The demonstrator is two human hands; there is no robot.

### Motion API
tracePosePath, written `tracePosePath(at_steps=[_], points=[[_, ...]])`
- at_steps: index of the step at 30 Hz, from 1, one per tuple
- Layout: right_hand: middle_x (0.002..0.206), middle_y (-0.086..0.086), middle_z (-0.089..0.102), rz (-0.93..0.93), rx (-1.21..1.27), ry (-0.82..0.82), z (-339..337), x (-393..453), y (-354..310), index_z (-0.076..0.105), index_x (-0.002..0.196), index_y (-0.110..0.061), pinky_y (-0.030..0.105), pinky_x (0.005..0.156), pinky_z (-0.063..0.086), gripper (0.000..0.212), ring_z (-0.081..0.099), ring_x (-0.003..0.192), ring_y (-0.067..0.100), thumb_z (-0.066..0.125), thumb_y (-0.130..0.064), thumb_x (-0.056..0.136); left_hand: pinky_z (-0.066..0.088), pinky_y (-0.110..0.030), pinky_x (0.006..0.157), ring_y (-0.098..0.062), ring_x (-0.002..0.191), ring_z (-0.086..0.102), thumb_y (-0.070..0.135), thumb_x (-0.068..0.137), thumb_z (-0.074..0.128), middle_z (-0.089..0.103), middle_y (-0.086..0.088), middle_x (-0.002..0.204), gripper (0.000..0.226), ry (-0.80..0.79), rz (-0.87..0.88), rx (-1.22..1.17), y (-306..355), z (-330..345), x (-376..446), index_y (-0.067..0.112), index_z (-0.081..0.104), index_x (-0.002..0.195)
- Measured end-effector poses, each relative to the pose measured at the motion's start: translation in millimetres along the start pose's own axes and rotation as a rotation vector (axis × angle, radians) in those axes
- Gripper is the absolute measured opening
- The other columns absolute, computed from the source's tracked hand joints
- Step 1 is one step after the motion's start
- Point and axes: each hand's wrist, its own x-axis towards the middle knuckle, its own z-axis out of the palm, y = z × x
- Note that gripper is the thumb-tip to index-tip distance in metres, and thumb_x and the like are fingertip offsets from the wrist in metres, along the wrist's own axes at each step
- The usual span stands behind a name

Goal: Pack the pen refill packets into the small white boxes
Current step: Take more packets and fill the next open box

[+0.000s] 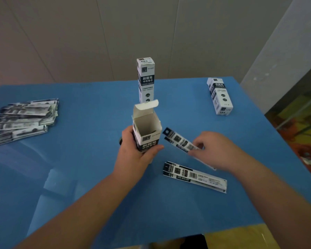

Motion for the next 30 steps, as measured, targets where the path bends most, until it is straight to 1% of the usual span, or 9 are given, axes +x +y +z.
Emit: tracePosePath(at_steps=[3, 6, 9, 12, 16, 21, 25, 27, 30], points=[[0.073, -0.007, 0.065, -0.004, 0.206, 0.168, -17, -10, -6, 0.073, 0.077, -0.028, 0.032, 0.063, 0.049, 0.016, 0.062, 0.069, 0.007, 0.075, -0.042, 0.085, 0.054, -0.012, 0.066, 0.007, 0.087, 0.067, 0.057, 0.062, 0.083, 0.063, 0.034, 0.101, 0.061, 0.004, 0.006, 0.001, -1, 0, 0, 0.074, 0.04, 0.1], [0.064, -0.016, 0.069, -0.005, 0.493, 0.276, -29, -24, -11, 0.073, 0.077, -0.028, 0.019, 0.053, 0.044, 0.014, 0.06, 0.055, 0.001, 0.079, -0.039, 0.083, 0.058, -0.028, 0.079, 0.005, 0.093, 0.067, 0.059, 0.06, 0.084, 0.061, 0.035, 0.102, 0.063, -0.002, 0.005, 0.025, -3, 2, -1, 0.074, 0.039, 0.101], [0.071, -0.003, 0.075, -0.063, 0.776, 0.341, -39, -41, -20, 0.074, 0.084, -0.029, 0.037, 0.059, 0.058, 0.009, 0.068, 0.061, 0.019, 0.08, -0.036, 0.083, 0.06, -0.047, 0.085, -0.002, 0.098, 0.068, 0.062, 0.06, 0.084, 0.06, 0.032, 0.106, 0.064, -0.015, 0.0, 0.039, -4, 3, -3, 0.074, 0.04, 0.103], [0.07, 0.003, 0.075, -0.15, 0.987, 0.415, -48, -56, -32, 0.075, 0.086, -0.027, 0.029, 0.06, 0.057, 0.022, 0.069, 0.058, 0.015, 0.081, -0.046, 0.077, 0.06, -0.051, 0.084, -0.006, 0.102, 0.068, 0.075, 0.059, 0.082, 0.059, 0.031, 0.109, 0.063, -0.035, 0.004, 0.053, -2, 2, -4, 0.075, 0.038, 0.105], [0.074, 0.012, 0.074, -0.226, 1.204, 0.521, -59, -67, -47, 0.076, 0.087, -0.017, 0.032, 0.059, 0.055, 0.04, 0.066, 0.057, 0.017, 0.083, -0.054, 0.074, 0.061, -0.048, 0.08, 0.002, 0.095, 0.067, 0.065, 0.065, 0.079, 0.06, 0.033, 0.108, 0.061, -0.03, 0.02, 0.095, 0, 3, -5, 0.075, 0.037, 0.107], [0.073, 0.006, 0.074, -0.297, 1.106, 0.566, -62, -66, -67, 0.077, 0.084, -0.02, 0.026, 0.061, 0.059, 0.01, 0.069, 0.061, 0.015, 0.075, -0.029, 0.088, 0.061, -0.043, 0.077, -0.002, 0.093, 0.07, 0.074, 0.066, 0.078, 0.065, 0.029, 0.108, 0.06, -0.043, 0.039, 0.088, -2, 5, -7, 0.074, 0.037, 0.11], [0.073, -0.005, 0.075, -0.343, 0.859, 0.509, -68, -63, -77, 0.076, 0.084, -0.03, 0.035, 0.058, 0.058, 0.007, 0.07, 0.064, 0.019, 0.074, -0.029, 0.09, 0.052, -0.012, 0.077, 0.01, 0.101, 0.064, 0.087, 0.065, 0.069, 0.059, 0.039, 0.115, 0.06, -0.026, 0.09, 0.093, 3, 5, -9, 0.075, 0.036, 0.114], [0.071, -0.002, 0.073, -0.363, 0.765, 0.423, -70, -60, -82, 0.076, 0.083, -0.035, 0.041, 0.058, 0.055, 0.006, 0.067, 0.063, 0.023, 0.075, -0.035, 0.089, 0.047, -0.004, 0.08, 0.013, 0.103, 0.062, 0.082, 0.069, 0.071, 0.056, 0.043, 0.116, 0.059, -0.03, 0.121, 0.092, 5, 6, -9, 0.073, 0.037, 0.116], [0.067, 0.001, 0.064, -0.432, 0.632, 0.373, -72, -54, -88, 0.078, 0.087, -0.029, 0.029, 0.05, 0.045, 0.007, 0.051, 0.053, 0.012, 0.074, -0.034, 0.09, 0.043, 0.001, 0.081, 0.017, 0.103, 0.06, 0.064, 0.074, 0.079, 0.051, 0.047, 0.117, 0.06, -0.039, 0.162, 0.105, 6, 7, -10, 0.071, 0.039, 0.117]])
